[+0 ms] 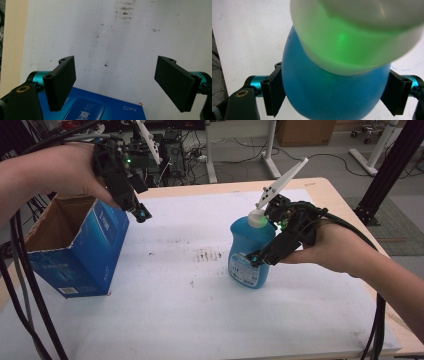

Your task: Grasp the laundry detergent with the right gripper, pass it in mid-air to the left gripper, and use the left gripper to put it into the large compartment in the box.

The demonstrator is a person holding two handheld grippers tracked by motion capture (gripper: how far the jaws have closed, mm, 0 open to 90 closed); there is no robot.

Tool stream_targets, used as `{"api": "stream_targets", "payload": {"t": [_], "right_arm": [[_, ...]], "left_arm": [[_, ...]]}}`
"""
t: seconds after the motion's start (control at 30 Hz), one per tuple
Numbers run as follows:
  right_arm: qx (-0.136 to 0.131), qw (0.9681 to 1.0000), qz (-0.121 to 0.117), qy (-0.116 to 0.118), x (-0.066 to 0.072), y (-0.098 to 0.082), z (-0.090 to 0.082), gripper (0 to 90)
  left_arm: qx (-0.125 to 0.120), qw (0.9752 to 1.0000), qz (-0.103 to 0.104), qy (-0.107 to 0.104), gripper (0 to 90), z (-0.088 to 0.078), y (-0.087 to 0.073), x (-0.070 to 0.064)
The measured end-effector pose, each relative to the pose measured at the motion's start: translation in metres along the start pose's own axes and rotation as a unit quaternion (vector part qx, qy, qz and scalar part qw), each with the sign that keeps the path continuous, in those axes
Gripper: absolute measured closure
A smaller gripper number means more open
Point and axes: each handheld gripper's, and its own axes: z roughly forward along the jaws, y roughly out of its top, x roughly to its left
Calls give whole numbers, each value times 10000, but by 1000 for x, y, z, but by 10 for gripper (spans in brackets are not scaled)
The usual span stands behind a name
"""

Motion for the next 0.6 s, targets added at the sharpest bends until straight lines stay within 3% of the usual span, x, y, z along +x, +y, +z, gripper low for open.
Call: {"api": "stream_targets", "payload": {"t": [0.6], "right_arm": [[-31, 9999, 43, -144, 1, -1, 0, 191]], "left_arm": [[35, 10000, 46, -11, 176, 1, 2, -1]]}}
